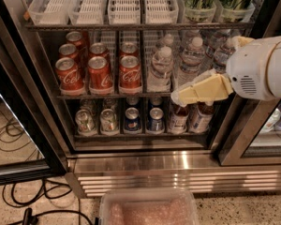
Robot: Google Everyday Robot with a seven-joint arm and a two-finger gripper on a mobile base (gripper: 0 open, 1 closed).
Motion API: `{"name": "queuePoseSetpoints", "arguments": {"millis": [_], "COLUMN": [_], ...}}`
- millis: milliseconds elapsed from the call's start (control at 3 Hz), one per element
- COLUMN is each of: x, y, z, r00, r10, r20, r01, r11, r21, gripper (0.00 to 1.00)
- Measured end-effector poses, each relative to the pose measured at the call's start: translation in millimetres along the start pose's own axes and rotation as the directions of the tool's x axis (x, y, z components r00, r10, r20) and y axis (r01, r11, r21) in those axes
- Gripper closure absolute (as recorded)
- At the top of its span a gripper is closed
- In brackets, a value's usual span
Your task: Pick green can from top shelf of fridge
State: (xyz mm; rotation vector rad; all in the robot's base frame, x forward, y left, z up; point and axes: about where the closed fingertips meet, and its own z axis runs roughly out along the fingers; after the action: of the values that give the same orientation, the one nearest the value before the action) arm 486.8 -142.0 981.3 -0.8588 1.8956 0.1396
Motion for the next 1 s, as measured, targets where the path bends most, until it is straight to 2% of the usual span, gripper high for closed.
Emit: {"name": "queuePoseSetpoints", "arguments": {"millis": [333, 667, 1000], "x": [-7, -30, -54], "y": [0, -11, -25], "z": [13, 42, 59], "r00": [0.998, 0.988, 0.973], "r10": [0.010, 0.037, 0.043], "r20": [0.056, 0.152, 0.228], "r01": [-0.010, -0.039, -0.054], "r11": [1.0000, 0.9992, 0.9977], "r21": [-0.001, 0.007, 0.042], "gripper": [0.00, 0.07, 0.16]}}
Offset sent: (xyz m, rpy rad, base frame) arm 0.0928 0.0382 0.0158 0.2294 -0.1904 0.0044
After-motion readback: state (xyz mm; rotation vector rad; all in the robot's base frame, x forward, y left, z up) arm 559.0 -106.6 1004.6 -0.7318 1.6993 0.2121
